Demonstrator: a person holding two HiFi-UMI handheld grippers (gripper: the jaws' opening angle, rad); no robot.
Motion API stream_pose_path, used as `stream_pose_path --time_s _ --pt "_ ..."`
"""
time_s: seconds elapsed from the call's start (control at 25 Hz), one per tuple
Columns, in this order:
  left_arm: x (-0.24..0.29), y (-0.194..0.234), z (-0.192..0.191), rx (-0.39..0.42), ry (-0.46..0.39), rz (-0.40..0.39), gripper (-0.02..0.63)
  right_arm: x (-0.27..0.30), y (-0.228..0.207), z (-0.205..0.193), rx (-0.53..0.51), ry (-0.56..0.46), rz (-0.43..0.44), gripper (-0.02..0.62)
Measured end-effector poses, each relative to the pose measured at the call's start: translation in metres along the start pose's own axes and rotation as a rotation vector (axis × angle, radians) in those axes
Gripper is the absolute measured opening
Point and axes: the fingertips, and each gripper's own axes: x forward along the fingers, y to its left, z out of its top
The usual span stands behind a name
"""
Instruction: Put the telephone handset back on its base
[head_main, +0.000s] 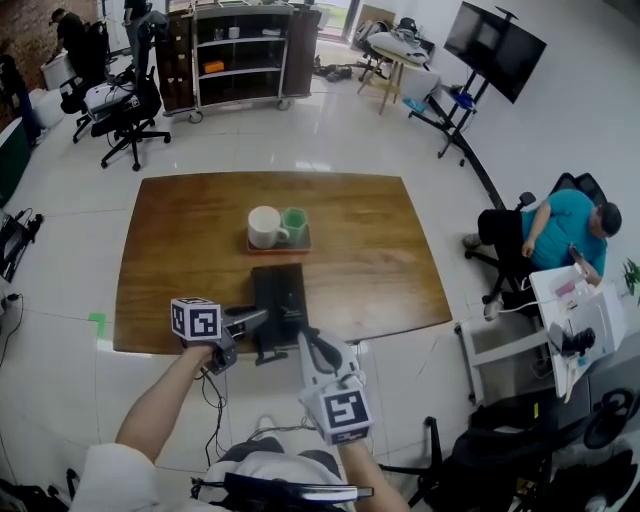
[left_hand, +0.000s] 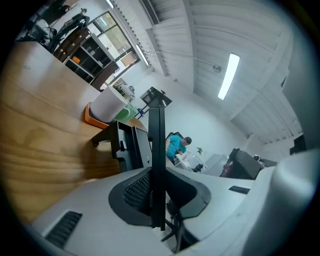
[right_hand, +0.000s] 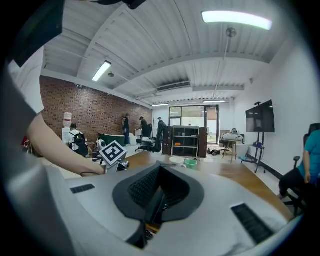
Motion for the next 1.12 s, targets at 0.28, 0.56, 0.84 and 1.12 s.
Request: stream_pose_path --time_s 0.28,0.56,0.84,1.12 --pt "0.009 0.02 -0.001 -0.105 0.012 -0.015 0.071 -0.003 -0.006 -0.004 -0.002 0.022 -0.016 0.005" --pt "0.017 0.031 0.003 -0.168 0.031 -0.066 0.071 -0.003 -0.006 -0.011 0.002 0.044 -0.019 0.005" --pt "0.02 0.042 -0.002 -0.255 0.059 -0.071 0.072 0.002 0.0 -0.006 0.003 0.038 -0.003 0.005" --pt "0.02 0.039 -0.003 -0.232 0.061 -0.075 0.072 0.005 0.005 -0.006 -0.003 0.049 0.015 0.005"
